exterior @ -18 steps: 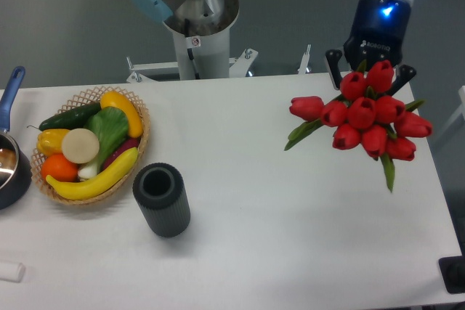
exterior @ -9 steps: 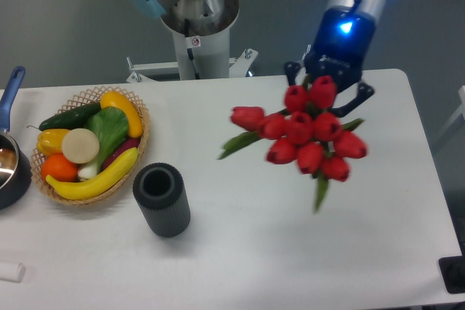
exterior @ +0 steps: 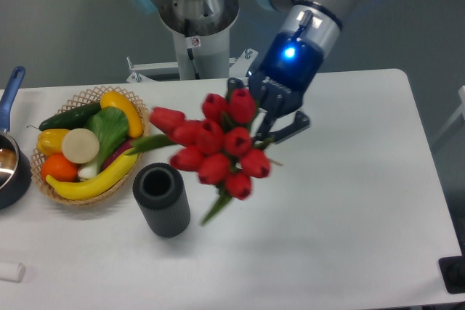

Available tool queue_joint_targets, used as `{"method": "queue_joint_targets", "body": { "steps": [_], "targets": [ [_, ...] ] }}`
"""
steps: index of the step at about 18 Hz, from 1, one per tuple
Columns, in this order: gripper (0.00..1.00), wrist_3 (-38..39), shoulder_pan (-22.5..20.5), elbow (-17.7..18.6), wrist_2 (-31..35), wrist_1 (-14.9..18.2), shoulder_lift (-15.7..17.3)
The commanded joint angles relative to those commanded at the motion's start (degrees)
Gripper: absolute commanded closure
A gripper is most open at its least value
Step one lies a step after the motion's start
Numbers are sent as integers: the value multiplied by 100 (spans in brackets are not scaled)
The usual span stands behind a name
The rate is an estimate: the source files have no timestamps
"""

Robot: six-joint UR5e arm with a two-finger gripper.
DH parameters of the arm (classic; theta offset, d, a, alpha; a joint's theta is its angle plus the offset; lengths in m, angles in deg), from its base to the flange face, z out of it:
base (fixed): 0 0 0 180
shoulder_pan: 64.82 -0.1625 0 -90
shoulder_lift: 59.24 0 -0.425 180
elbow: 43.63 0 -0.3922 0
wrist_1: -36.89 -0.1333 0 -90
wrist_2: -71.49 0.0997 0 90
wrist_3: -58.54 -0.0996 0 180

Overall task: Insert the flowers into the vase
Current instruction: 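Carry the tulip bouquet toward the black cylindrical vase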

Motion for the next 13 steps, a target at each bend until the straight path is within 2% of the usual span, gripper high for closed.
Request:
{"method": "queue_joint_targets", "body": {
  "steps": [3,6,13],
  "targets": [
    [76,-27,131,18,-431,0,-61],
    [76,-27,211,184,-880,9,-44],
    [76,9,334,422,-881,18,0]
  ]
}}
